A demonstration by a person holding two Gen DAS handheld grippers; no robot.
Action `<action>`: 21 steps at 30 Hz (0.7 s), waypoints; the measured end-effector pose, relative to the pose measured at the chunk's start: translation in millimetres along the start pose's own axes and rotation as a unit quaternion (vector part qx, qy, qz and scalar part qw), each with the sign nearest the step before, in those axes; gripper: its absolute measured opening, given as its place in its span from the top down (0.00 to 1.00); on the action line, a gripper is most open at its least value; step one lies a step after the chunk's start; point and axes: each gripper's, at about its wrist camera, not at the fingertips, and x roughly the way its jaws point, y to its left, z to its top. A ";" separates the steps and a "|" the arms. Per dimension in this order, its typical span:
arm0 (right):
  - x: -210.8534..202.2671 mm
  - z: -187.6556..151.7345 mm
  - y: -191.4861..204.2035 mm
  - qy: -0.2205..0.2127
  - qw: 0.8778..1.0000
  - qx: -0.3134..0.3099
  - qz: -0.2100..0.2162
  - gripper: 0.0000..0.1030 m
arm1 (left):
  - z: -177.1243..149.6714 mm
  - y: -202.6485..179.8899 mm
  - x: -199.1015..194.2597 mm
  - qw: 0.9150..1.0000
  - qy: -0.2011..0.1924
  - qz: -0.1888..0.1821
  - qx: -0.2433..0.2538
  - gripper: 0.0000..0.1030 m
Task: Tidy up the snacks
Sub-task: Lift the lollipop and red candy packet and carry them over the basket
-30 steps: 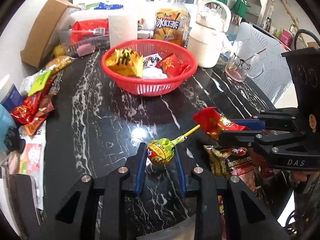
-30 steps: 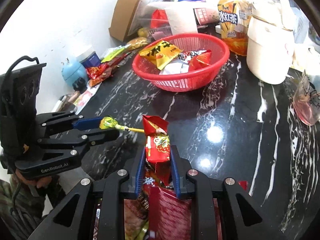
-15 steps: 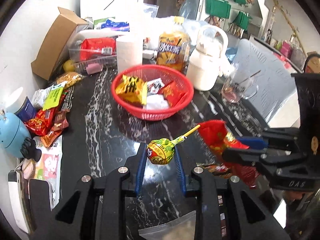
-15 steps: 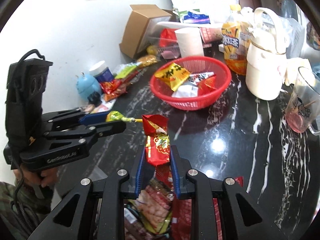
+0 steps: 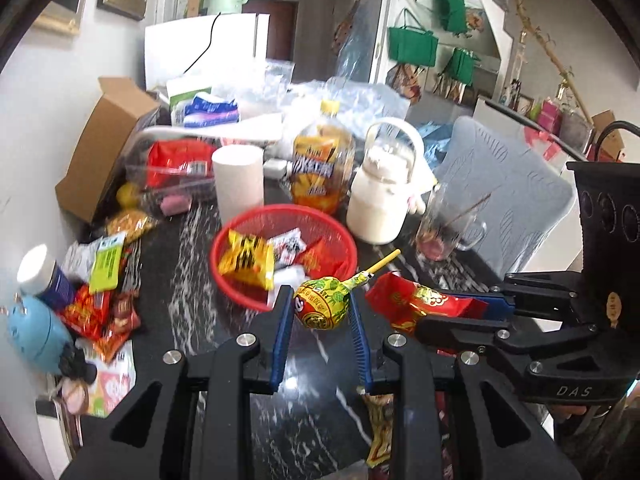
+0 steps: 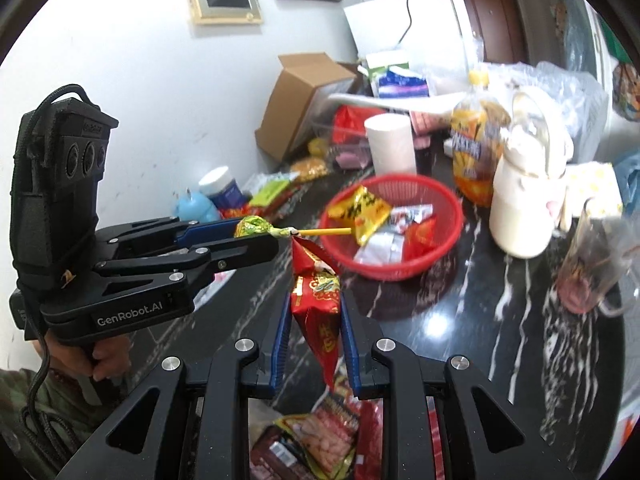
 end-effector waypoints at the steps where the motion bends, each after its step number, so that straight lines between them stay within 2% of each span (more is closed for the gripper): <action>1: -2.0 5.3 -0.6 -0.005 1.000 -0.002 -0.003 0.77 | 4.4 -0.3 0.0 1.000 -0.003 -0.001 0.003 0.74; 6: -3.9 28.6 -8.4 -0.021 1.000 -0.003 -0.011 0.77 | 26.9 1.5 4.2 1.000 -0.022 -0.001 0.012 0.74; 21: 24.7 90.4 -42.0 -0.038 0.999 -0.005 -0.031 0.77 | 89.7 29.7 45.7 0.998 -0.052 -0.003 0.017 0.74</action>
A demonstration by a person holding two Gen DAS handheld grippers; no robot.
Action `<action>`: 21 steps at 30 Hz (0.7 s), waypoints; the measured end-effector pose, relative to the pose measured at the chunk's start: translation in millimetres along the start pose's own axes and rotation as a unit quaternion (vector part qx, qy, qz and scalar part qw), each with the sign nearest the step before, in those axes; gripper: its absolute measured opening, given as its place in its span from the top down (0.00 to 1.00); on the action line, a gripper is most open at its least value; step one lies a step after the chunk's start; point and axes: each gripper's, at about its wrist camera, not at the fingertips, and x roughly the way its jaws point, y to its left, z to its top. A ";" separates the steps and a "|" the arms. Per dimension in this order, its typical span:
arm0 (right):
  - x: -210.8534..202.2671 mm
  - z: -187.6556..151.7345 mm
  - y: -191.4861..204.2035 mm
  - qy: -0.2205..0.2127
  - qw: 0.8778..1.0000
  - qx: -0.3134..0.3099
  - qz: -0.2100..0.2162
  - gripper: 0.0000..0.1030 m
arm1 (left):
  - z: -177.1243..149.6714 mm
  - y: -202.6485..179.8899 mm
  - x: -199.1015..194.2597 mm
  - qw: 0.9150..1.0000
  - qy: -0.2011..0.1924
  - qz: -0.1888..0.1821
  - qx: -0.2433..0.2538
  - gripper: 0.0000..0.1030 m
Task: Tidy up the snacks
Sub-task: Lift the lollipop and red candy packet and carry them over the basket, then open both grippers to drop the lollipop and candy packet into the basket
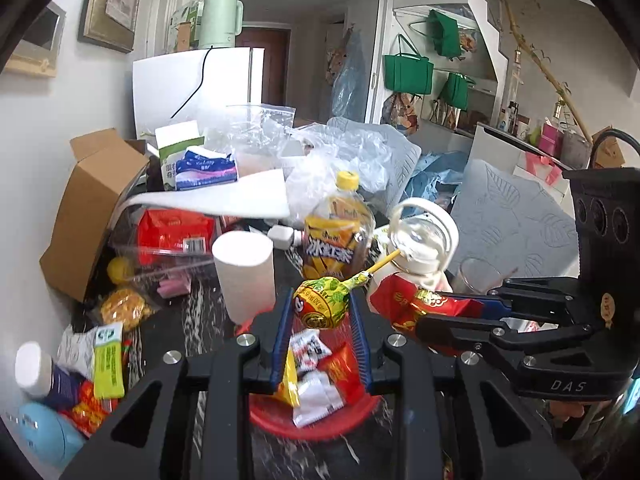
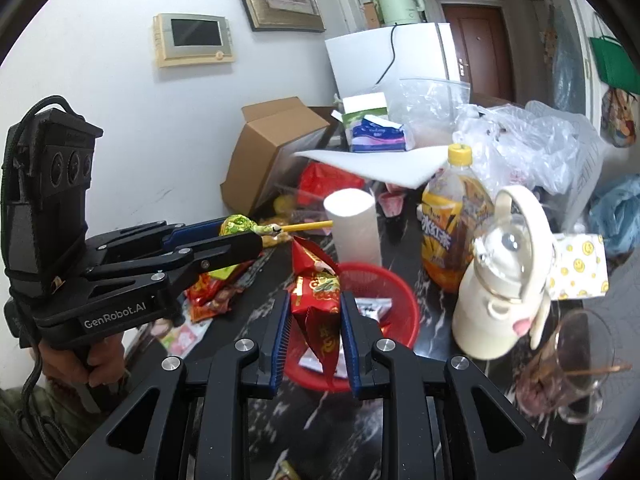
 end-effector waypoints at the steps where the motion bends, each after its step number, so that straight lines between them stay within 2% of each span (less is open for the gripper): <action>1: 4.2 3.8 -3.5 0.000 1.000 0.002 0.001 0.77 | 2.0 2.6 3.8 1.000 -0.003 0.001 0.000 0.74; 5: 17.7 11.9 -18.2 0.002 1.000 0.013 0.006 0.77 | 8.1 12.8 24.6 1.000 -0.004 -0.002 -0.006 0.74; 10: 43.0 19.1 -34.8 0.013 0.999 0.034 0.011 0.77 | 8.3 21.4 53.9 1.000 0.016 -0.016 -0.016 0.74; 15: 66.2 10.1 -48.5 0.027 0.997 0.065 0.013 0.77 | 1.3 28.1 72.6 0.999 0.037 -0.011 -0.024 0.74; 21: 90.1 1.1 -59.3 0.064 0.994 0.084 0.005 0.77 | -6.5 29.8 93.9 0.997 0.065 -0.009 -0.027 0.74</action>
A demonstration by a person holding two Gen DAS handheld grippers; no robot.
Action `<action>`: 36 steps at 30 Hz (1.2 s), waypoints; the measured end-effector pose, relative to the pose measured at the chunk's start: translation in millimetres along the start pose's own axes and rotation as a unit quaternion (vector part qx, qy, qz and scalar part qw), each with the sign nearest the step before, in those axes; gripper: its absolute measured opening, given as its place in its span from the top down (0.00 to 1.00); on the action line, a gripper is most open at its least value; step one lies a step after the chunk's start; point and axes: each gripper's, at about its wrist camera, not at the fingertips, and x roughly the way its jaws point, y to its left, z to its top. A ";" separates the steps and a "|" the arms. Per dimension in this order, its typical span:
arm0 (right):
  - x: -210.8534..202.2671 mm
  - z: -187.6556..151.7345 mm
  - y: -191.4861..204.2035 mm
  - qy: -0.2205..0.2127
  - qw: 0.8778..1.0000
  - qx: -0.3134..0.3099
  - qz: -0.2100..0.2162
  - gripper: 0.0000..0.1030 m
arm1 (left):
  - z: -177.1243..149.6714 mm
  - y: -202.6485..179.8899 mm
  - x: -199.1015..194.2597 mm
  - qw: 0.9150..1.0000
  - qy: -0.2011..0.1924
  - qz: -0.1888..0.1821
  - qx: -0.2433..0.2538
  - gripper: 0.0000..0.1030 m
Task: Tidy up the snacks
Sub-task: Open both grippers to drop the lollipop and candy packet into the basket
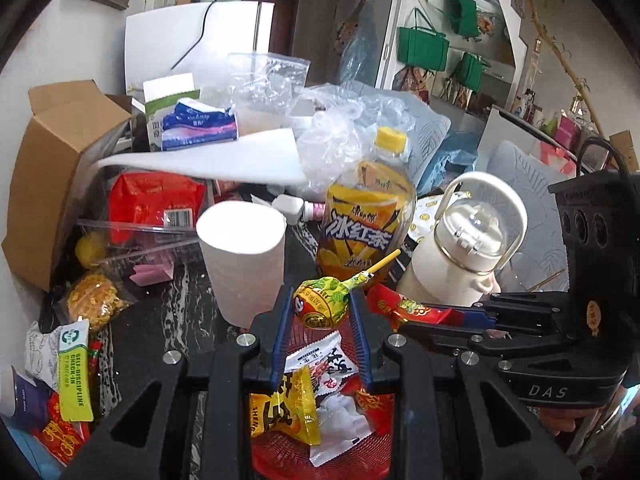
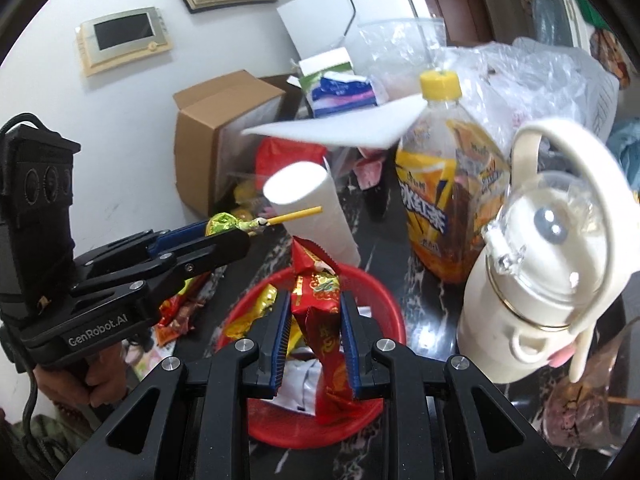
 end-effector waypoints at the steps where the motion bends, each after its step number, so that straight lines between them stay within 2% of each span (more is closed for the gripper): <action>1: 3.4 -1.0 -0.9 0.005 1.000 0.003 -0.002 0.77 | -1.0 0.3 3.5 1.000 0.005 0.000 0.000 0.74; 14: 41.2 -2.7 -4.9 0.039 0.999 -0.001 -0.034 0.76 | -11.5 7.9 41.2 0.997 0.066 0.030 -0.003 0.74; 22: 36.5 -2.2 -9.7 0.031 0.998 -0.002 -0.052 0.76 | -15.2 9.1 57.5 0.995 0.092 0.044 -0.004 0.73; 23: 35.5 -2.4 -10.4 0.031 0.998 -0.001 -0.055 0.76 | -15.6 9.6 59.9 0.994 0.097 0.047 -0.005 0.72; 25: 34.7 -1.5 -11.7 0.032 0.998 0.002 -0.059 0.76 | -16.6 11.5 65.1 0.993 0.107 0.053 -0.010 0.56; 26: 34.5 -1.3 -12.0 0.032 0.998 0.004 -0.060 0.76 | -17.0 11.9 66.2 0.993 0.107 0.052 -0.012 0.43; 27: 34.2 -1.0 -12.8 0.033 0.998 0.005 -0.061 0.76 | -17.5 12.6 66.2 0.993 0.105 0.051 -0.015 0.37; 36: 23.7 -0.8 -8.7 0.027 0.998 0.001 -0.063 0.76 | -15.4 14.1 58.9 0.994 0.097 0.050 -0.026 0.37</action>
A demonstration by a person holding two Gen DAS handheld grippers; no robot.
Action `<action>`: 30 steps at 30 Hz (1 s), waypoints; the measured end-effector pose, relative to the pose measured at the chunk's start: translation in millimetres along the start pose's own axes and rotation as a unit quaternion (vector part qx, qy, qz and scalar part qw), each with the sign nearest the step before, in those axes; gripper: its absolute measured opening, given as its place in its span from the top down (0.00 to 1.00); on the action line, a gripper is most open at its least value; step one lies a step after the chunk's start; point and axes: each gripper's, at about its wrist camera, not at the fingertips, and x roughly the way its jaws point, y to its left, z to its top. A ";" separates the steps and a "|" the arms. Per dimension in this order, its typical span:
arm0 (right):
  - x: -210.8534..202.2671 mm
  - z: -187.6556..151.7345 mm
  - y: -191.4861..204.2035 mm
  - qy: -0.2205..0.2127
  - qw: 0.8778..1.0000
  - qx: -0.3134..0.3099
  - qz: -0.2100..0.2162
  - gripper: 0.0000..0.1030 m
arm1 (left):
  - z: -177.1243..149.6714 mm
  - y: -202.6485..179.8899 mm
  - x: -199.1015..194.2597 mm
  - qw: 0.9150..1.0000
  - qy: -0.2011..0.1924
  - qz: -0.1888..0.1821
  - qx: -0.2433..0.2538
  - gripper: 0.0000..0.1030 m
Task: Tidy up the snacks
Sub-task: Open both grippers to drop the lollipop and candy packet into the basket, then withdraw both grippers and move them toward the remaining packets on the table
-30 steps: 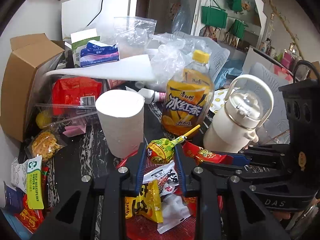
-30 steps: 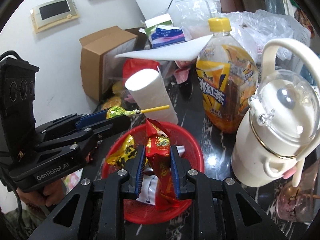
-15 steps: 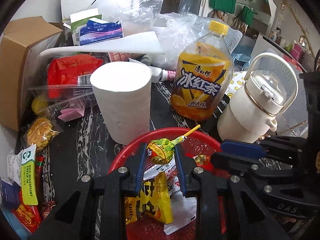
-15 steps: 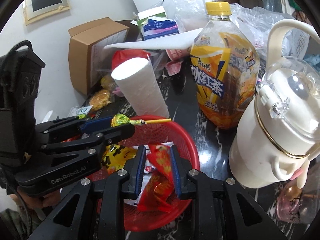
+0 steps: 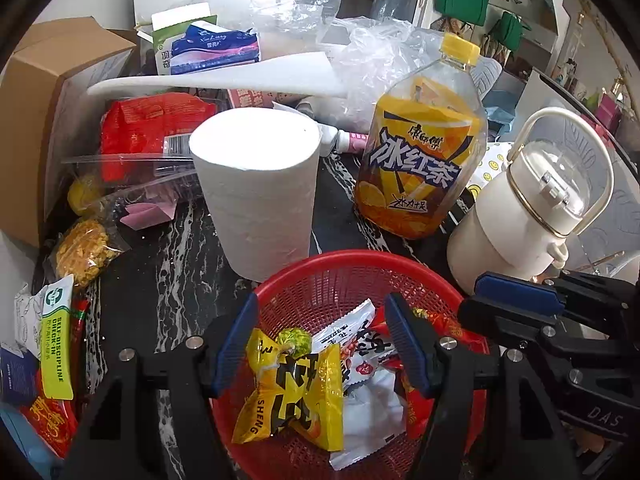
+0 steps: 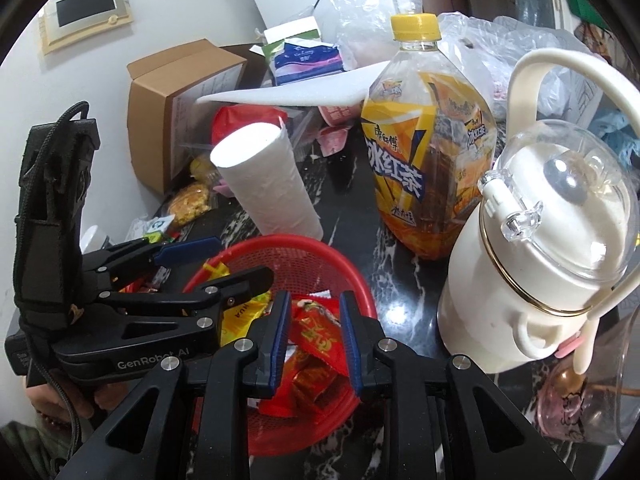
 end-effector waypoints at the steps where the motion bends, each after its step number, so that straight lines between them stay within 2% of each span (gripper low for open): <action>1: -2.6 -0.6 0.6 -0.003 1.000 0.000 0.001 0.76 | 0.6 -1.3 -3.1 1.000 -0.003 -0.001 0.001 0.37; 15: -50.7 -8.9 9.3 -0.040 0.999 0.003 0.002 0.76 | -6.0 -20.9 -55.2 0.999 -0.038 -0.002 0.012 0.37; 24: -105.9 -17.4 35.0 -0.085 0.996 -0.024 0.006 0.76 | -16.5 -33.3 -123.0 0.995 -0.093 0.002 0.021 0.37; 30: -143.7 -31.4 54.9 -0.113 0.993 -0.044 0.004 0.76 | -35.4 -43.0 -166.2 0.992 -0.124 0.009 0.030 0.37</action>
